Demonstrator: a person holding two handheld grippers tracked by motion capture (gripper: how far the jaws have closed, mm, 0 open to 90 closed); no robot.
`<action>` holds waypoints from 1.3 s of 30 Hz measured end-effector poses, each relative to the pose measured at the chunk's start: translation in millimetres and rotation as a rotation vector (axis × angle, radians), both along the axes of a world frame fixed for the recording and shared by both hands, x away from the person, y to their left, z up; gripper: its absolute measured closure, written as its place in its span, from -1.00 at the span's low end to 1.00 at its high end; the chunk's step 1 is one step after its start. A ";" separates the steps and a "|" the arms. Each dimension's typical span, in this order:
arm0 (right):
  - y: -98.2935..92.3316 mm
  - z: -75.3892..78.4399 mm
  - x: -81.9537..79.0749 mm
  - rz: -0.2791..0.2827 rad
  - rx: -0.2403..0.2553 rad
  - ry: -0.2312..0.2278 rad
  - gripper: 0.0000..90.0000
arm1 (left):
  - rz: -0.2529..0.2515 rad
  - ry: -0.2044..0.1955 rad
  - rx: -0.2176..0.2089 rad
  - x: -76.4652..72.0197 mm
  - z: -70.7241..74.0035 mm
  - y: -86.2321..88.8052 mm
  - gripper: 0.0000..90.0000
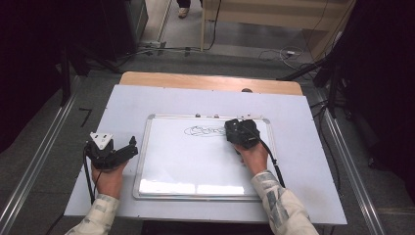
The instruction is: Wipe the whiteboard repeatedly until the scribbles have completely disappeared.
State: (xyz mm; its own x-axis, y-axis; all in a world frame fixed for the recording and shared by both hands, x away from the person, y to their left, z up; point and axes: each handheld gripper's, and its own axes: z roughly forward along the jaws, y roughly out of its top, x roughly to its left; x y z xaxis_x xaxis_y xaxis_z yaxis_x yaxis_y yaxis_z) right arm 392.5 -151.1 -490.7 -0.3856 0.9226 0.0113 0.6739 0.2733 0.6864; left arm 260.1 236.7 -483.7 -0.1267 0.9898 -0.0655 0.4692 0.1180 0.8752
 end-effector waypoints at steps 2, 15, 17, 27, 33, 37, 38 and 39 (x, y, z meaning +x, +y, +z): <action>-0.2 0.0 0.1 0.001 0.000 0.001 -0.15 | 0.002 0.002 0.001 0.2 -0.1 0.2 -0.91; -11.4 0.8 2.1 -0.009 -0.001 0.010 -0.14 | 0.004 -0.001 -0.003 -0.6 0.1 0.8 -0.91; -12.5 1.0 2.3 -0.016 -0.002 0.012 -0.14 | 0.004 -0.001 -0.002 -0.9 0.4 0.5 -0.91; -3.0 -0.1 1.4 -0.019 -0.003 0.000 -0.14 | -0.003 0.003 0.004 1.3 0.2 -1.6 -0.90; 3.0 -0.2 1.5 -0.011 -0.005 -0.001 -0.14 | -0.009 0.000 0.007 2.0 0.3 -3.1 -0.91; 11.8 -0.2 1.2 0.001 -0.006 0.001 -0.14 | -0.011 -0.002 0.008 2.0 0.5 -3.5 -0.91; 13.7 -0.2 1.2 0.005 -0.006 0.001 -0.14 | -0.010 -0.002 0.007 1.8 0.6 -3.5 -0.91; 17.0 -0.2 1.1 0.008 -0.005 0.002 -0.14 | -0.010 -0.004 0.008 1.7 0.7 -3.3 -0.91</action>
State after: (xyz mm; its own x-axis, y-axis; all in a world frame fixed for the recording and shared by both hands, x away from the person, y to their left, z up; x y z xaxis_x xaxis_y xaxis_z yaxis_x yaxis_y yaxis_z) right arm 393.6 -134.1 -490.9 -0.3925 0.9197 0.0076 0.6735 0.2818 0.6834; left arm 261.8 233.4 -483.0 -0.1167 0.9915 -0.0583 0.4671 0.1066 0.8777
